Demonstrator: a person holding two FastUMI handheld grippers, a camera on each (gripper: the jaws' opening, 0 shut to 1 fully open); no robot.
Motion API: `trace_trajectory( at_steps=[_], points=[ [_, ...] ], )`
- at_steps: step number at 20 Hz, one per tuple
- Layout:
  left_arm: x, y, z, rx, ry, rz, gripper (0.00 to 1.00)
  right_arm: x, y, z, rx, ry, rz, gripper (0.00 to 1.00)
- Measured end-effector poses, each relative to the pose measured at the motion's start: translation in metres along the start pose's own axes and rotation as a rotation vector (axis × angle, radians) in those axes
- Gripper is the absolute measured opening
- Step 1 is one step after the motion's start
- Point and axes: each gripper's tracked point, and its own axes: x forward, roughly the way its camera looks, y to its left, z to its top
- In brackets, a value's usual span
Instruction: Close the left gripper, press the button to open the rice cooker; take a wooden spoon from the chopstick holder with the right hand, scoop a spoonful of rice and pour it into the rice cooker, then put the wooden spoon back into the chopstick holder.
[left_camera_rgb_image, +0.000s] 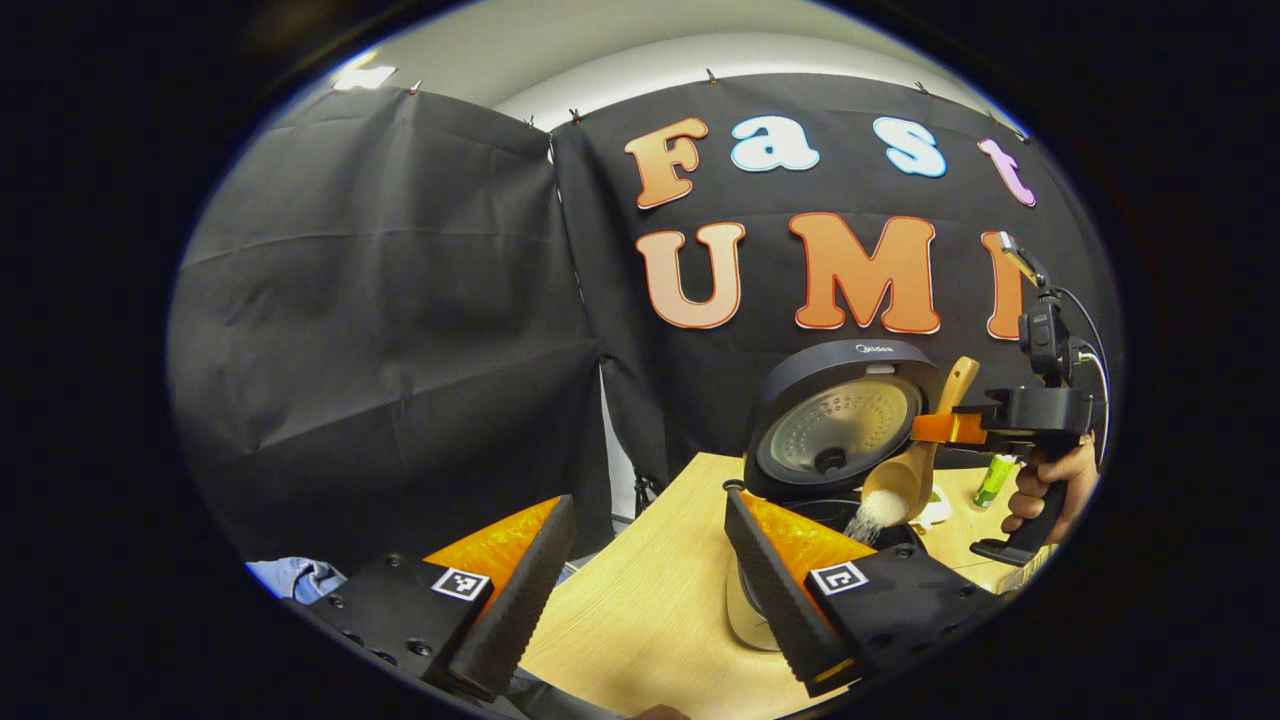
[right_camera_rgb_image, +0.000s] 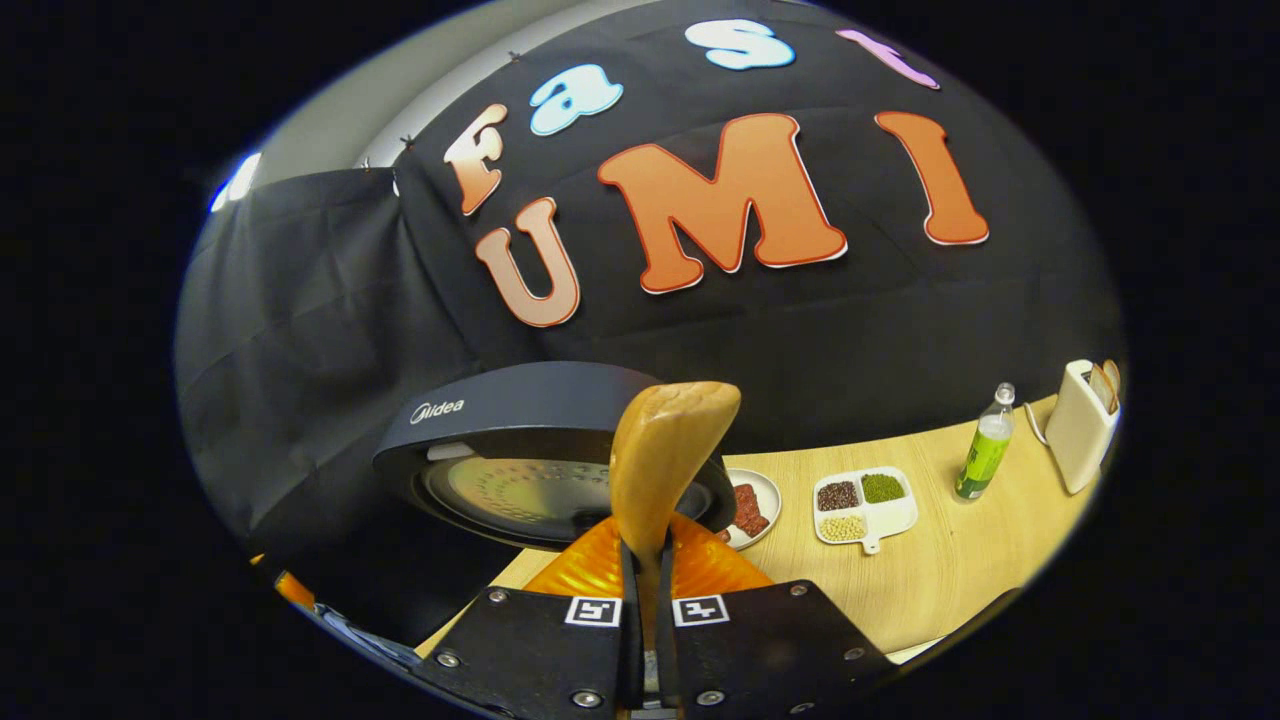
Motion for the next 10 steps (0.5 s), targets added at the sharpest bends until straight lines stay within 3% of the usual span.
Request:
trace_trajectory(
  at_steps=[1, 2, 3, 9, 10],
  points=[
    [0.000, 0.000, 0.000, 0.001, -0.001, 0.000, 0.94, -0.001, 0.003, -0.001, -0.027, -0.008, 0.004, 0.05],
    [0.000, 0.000, 0.000, 0.002, 0.000, 0.001, 1.00, -0.001, 0.006, 0.000, -0.058, -0.015, 0.007, 0.05],
    [0.000, 0.001, 0.000, 0.002, -0.001, 0.001, 0.94, -0.002, 0.007, -0.001, -0.089, -0.021, 0.008, 0.05],
    [-0.001, 0.001, -0.001, 0.003, 0.001, 0.004, 0.94, -0.003, 0.024, -0.006, -0.248, -0.047, 0.031, 0.05],
    [0.000, 0.000, -0.002, 0.003, 0.001, 0.004, 1.00, -0.004, 0.028, -0.007, -0.276, -0.052, 0.036, 0.05]
  ],
)
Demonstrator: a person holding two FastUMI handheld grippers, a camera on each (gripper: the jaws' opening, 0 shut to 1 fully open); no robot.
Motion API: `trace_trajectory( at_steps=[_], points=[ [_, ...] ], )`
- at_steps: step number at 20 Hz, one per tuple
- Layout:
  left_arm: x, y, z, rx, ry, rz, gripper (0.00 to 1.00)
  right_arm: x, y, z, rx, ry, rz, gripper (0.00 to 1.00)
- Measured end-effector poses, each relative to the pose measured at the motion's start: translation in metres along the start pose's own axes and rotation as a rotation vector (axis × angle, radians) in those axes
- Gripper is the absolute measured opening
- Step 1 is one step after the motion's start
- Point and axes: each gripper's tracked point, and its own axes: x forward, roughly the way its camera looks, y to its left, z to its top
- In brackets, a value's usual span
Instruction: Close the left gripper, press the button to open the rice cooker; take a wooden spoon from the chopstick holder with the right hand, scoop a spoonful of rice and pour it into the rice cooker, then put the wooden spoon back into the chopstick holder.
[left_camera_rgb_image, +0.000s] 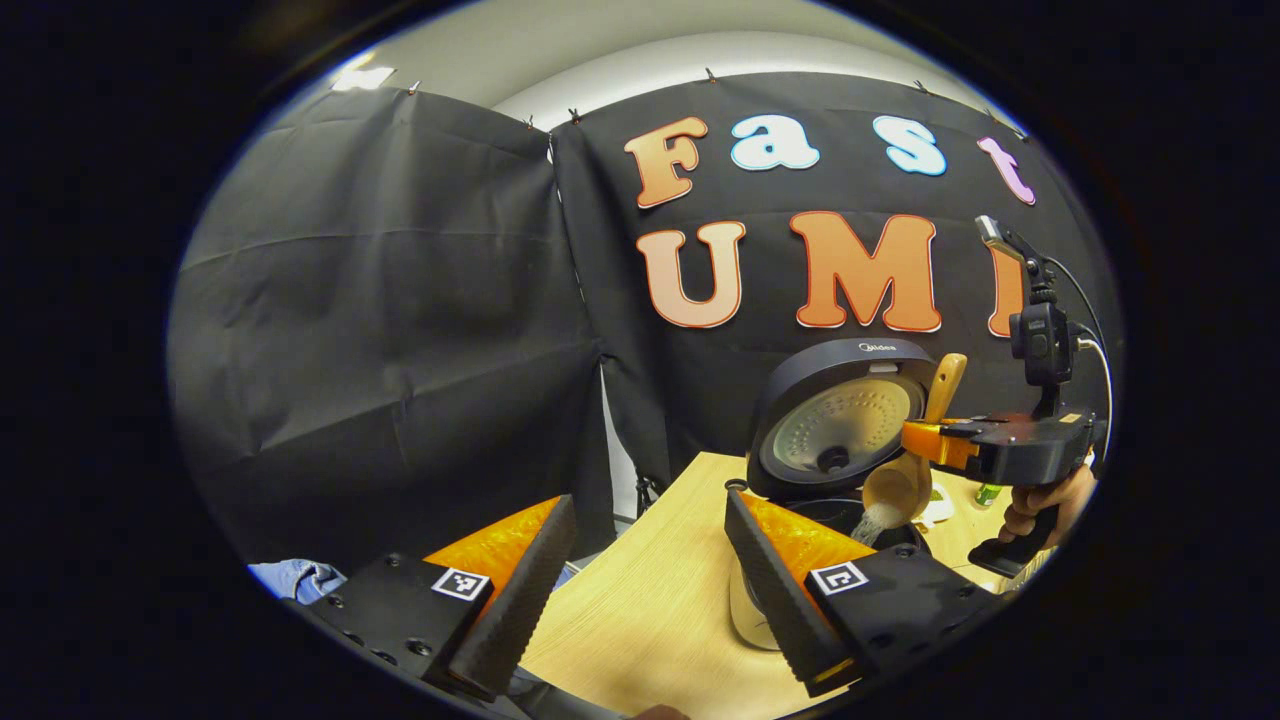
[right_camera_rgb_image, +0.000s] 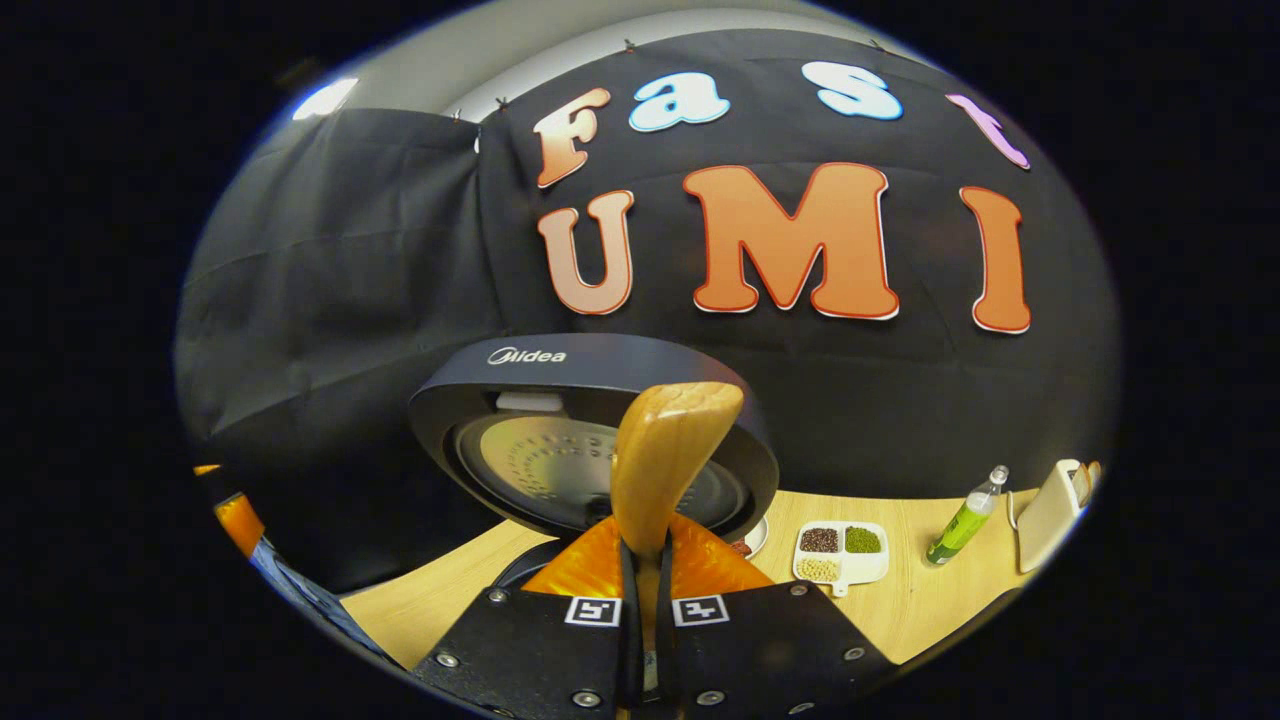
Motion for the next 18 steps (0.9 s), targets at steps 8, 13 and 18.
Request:
trace_trajectory(
  at_steps=[8, 13, 18],
  points=[
    [-0.002, 0.002, 0.001, 0.000, 0.002, 0.009, 1.00, 0.003, 0.033, -0.013, -0.251, -0.029, 0.053, 0.05],
    [-0.002, 0.003, -0.001, -0.001, 0.010, 0.032, 0.94, 0.003, 0.044, -0.019, -0.335, -0.045, 0.086, 0.05],
    [-0.005, 0.005, 0.001, -0.003, -0.002, 0.047, 1.00, 0.000, 0.036, -0.022, -0.184, -0.013, 0.118, 0.05]
  ],
)
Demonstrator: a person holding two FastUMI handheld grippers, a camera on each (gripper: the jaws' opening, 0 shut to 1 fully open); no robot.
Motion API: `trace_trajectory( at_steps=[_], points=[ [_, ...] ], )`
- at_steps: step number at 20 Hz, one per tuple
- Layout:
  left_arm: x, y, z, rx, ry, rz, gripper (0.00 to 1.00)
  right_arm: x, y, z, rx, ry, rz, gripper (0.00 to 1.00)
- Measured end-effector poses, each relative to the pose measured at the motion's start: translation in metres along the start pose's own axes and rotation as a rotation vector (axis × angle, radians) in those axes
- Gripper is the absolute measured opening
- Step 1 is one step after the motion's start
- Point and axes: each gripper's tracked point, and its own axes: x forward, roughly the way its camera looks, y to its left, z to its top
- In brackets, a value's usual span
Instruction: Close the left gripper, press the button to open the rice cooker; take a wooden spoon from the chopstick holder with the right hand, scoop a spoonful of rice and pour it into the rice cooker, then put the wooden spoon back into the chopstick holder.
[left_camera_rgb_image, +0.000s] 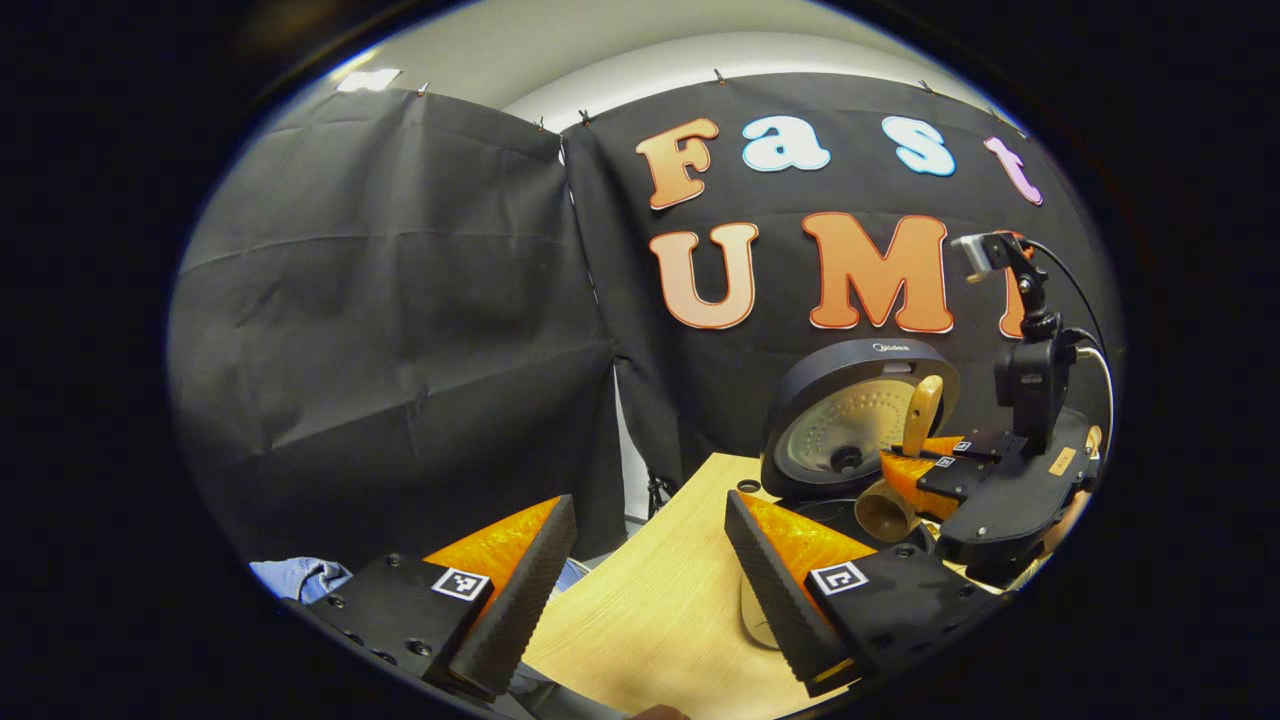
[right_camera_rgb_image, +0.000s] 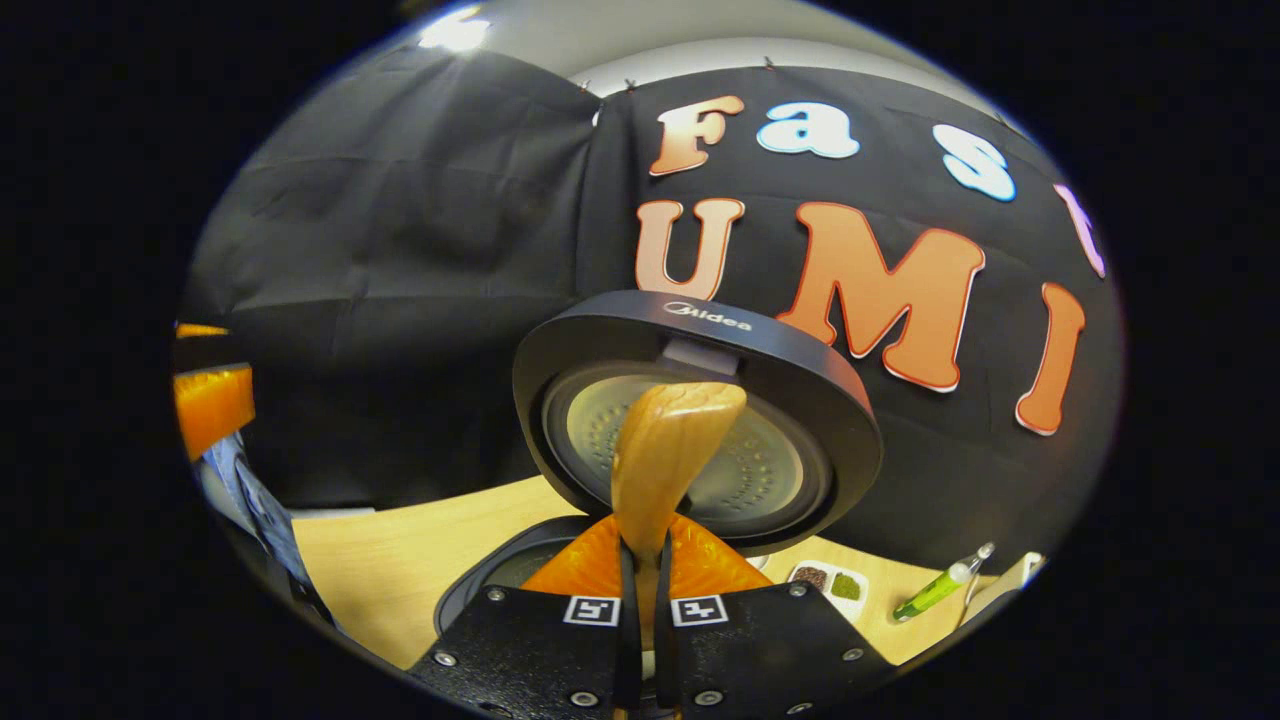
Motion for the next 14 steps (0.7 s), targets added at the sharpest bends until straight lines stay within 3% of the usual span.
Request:
trace_trajectory(
  at_steps=[4, 5, 8, 9, 12, 13, 14],
  points=[
    [0.000, -0.002, -0.001, 0.002, 0.000, -0.007, 1.00, -0.011, -0.037, -0.018, 0.274, 0.072, -0.018, 0.05],
    [0.000, -0.003, -0.001, 0.005, 0.000, -0.013, 0.94, -0.015, -0.050, -0.019, 0.334, 0.074, -0.029, 0.05],
    [-0.009, -0.019, -0.005, 0.009, 0.004, -0.039, 0.94, -0.032, -0.087, -0.032, 0.514, 0.099, -0.063, 0.05],
    [-0.009, -0.023, -0.004, 0.010, 0.003, -0.048, 1.00, -0.040, -0.102, -0.036, 0.557, 0.101, -0.086, 0.05],
    [-0.007, -0.039, -0.003, 0.014, 0.003, -0.083, 1.00, -0.069, -0.146, -0.051, 0.639, 0.090, -0.160, 0.05],
    [-0.006, -0.045, -0.003, 0.018, 0.005, -0.095, 0.94, -0.081, -0.158, -0.055, 0.661, 0.086, -0.184, 0.05],
    [-0.005, -0.052, -0.003, 0.022, 0.007, -0.109, 0.94, -0.093, -0.170, -0.060, 0.680, 0.080, -0.208, 0.05]
  ],
)
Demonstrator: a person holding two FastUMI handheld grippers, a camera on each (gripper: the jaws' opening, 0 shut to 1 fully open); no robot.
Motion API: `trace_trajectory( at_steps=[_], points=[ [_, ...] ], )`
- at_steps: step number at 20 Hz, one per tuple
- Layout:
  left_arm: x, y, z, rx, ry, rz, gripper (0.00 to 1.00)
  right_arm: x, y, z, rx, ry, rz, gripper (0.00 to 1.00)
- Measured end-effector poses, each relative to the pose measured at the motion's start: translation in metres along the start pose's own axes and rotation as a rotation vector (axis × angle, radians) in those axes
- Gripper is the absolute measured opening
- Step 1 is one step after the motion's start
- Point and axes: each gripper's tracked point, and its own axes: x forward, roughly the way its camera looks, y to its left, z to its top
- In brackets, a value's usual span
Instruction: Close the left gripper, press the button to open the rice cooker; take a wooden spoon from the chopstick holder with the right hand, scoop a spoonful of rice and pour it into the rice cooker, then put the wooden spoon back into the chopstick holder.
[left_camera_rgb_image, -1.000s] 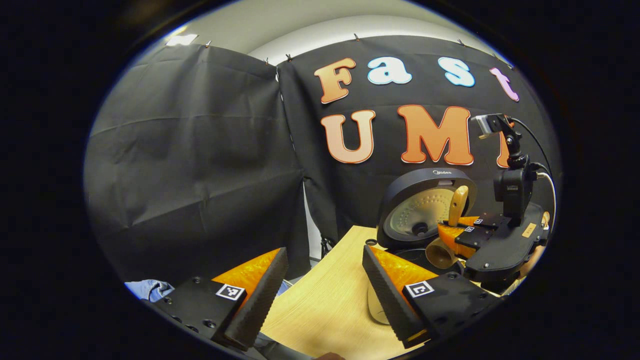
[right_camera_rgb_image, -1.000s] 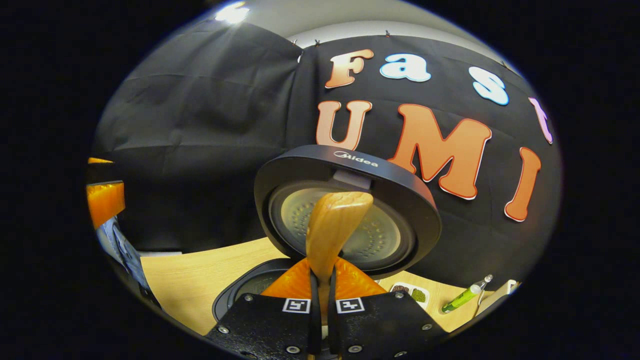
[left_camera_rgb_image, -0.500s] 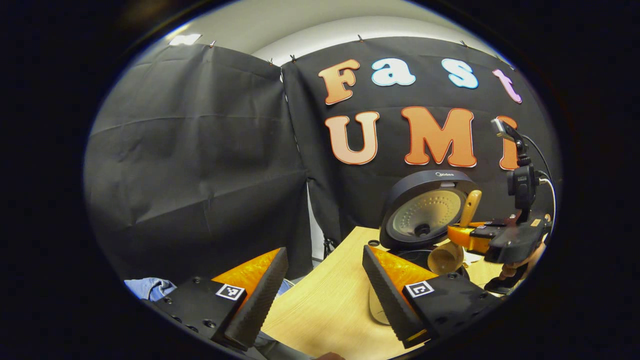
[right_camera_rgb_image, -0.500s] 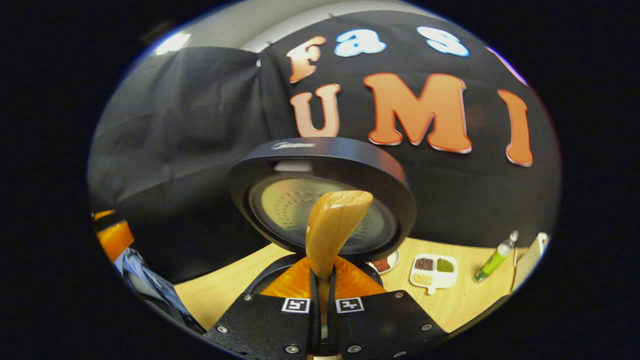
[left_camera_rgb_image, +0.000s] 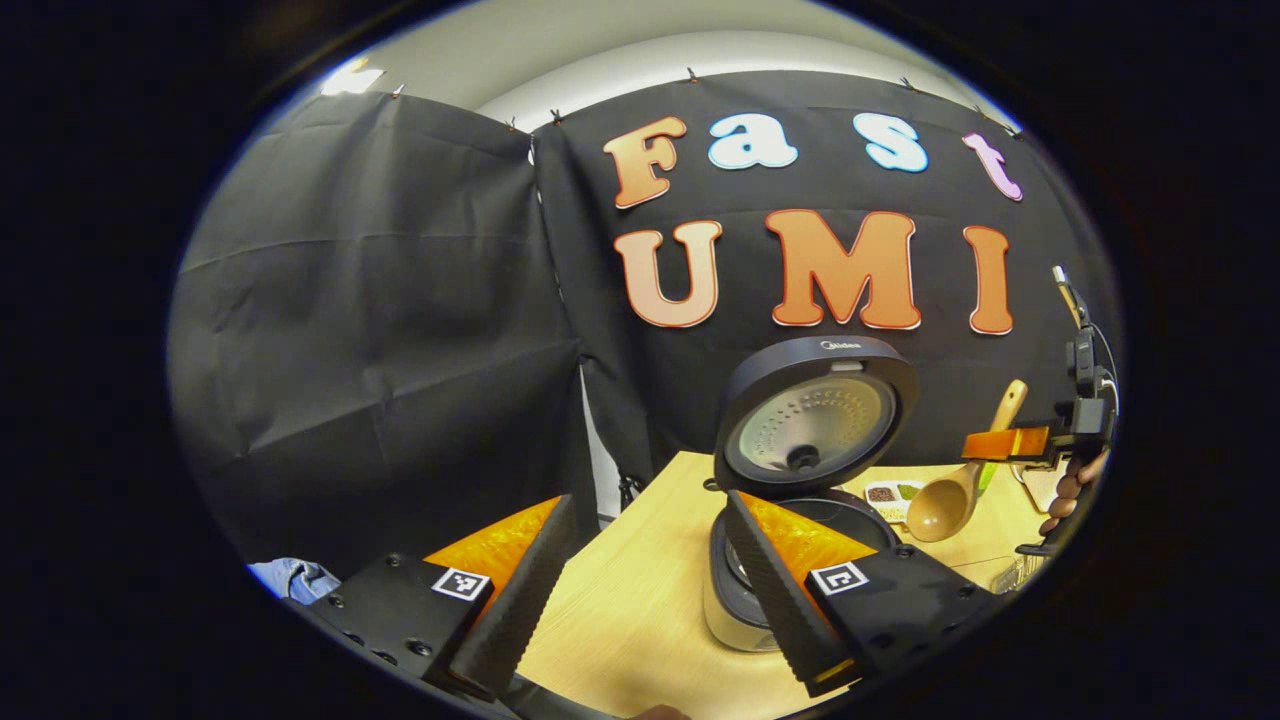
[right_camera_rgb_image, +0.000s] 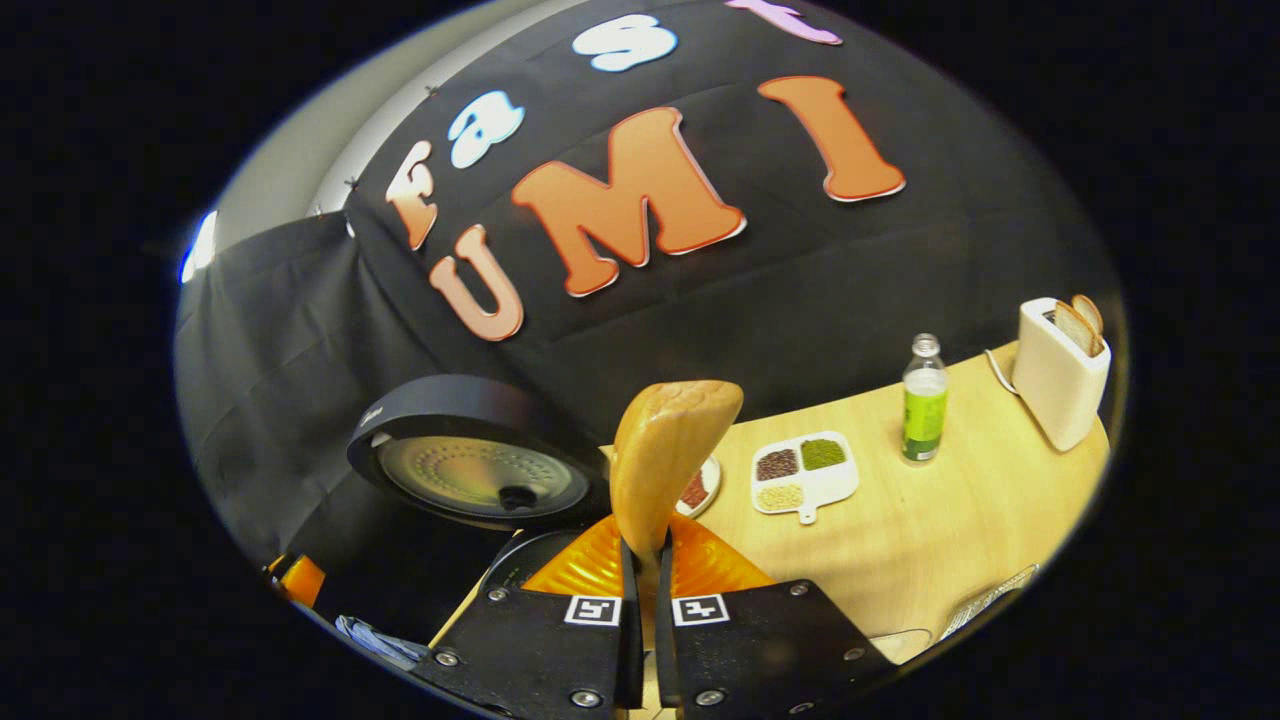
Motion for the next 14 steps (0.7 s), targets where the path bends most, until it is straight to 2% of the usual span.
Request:
trace_trajectory(
  at_steps=[1, 3, 4, 5, 6, 7, 8, 9, 11, 12, 13, 14],
  points=[
    [0.001, -0.007, -0.001, 0.002, 0.002, -0.016, 1.00, -0.008, -0.013, 0.002, 0.022, -0.007, -0.020, 0.05],
    [0.002, -0.023, 0.000, 0.008, 0.007, -0.051, 1.00, -0.024, -0.041, 0.003, 0.066, -0.018, -0.057, 0.05],
    [0.003, -0.031, 0.000, 0.012, 0.009, -0.067, 0.94, -0.031, -0.056, 0.003, 0.087, -0.022, -0.081, 0.05],
    [0.001, -0.039, -0.001, 0.015, 0.010, -0.085, 1.00, -0.038, -0.074, 0.001, 0.107, -0.025, -0.112, 0.05],
    [0.000, -0.046, -0.002, 0.021, 0.012, -0.102, 1.00, -0.046, -0.093, -0.002, 0.125, -0.028, -0.144, 0.05],
    [-0.001, -0.053, -0.003, 0.029, 0.015, -0.115, 0.94, -0.054, -0.111, -0.005, 0.143, -0.030, -0.177, 0.05],
    [-0.003, -0.058, -0.003, 0.040, 0.017, -0.127, 0.94, -0.063, -0.128, -0.007, 0.158, -0.031, -0.206, 0.05],
    [-0.005, -0.063, -0.004, 0.047, 0.017, -0.139, 1.00, -0.071, -0.142, -0.008, 0.176, -0.036, -0.233, 0.05],
    [-0.005, -0.073, -0.004, 0.050, 0.023, -0.160, 1.00, -0.086, -0.166, -0.007, 0.206, -0.051, -0.272, 0.05],
    [-0.005, -0.076, -0.006, 0.049, 0.028, -0.168, 0.94, -0.093, -0.177, -0.006, 0.216, -0.061, -0.292, 0.05],
    [-0.004, -0.079, -0.007, 0.047, 0.031, -0.174, 1.00, -0.101, -0.186, -0.005, 0.223, -0.070, -0.311, 0.05],
    [-0.004, -0.083, -0.006, 0.046, 0.032, -0.180, 1.00, -0.107, -0.196, -0.004, 0.229, -0.079, -0.329, 0.05]
  ],
)
